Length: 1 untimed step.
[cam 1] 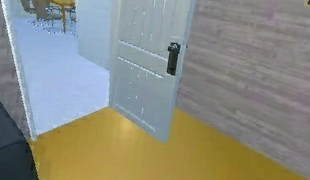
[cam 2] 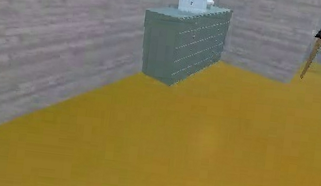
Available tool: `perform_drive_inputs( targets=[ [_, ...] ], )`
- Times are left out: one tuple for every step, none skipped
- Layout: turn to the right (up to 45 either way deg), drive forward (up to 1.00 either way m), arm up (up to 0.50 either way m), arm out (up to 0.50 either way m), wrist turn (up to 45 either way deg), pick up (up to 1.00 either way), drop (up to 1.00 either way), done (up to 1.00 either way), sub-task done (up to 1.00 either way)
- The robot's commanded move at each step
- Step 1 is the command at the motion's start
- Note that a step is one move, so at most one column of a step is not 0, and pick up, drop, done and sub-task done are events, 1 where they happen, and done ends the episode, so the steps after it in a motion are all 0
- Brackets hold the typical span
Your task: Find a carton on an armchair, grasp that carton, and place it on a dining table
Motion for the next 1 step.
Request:
perform_drive_inputs(
  targets=[
    [0.0,0.45,0.00,0.00,0.0,0.00,0.00,0.00,0.00]
  ],
)
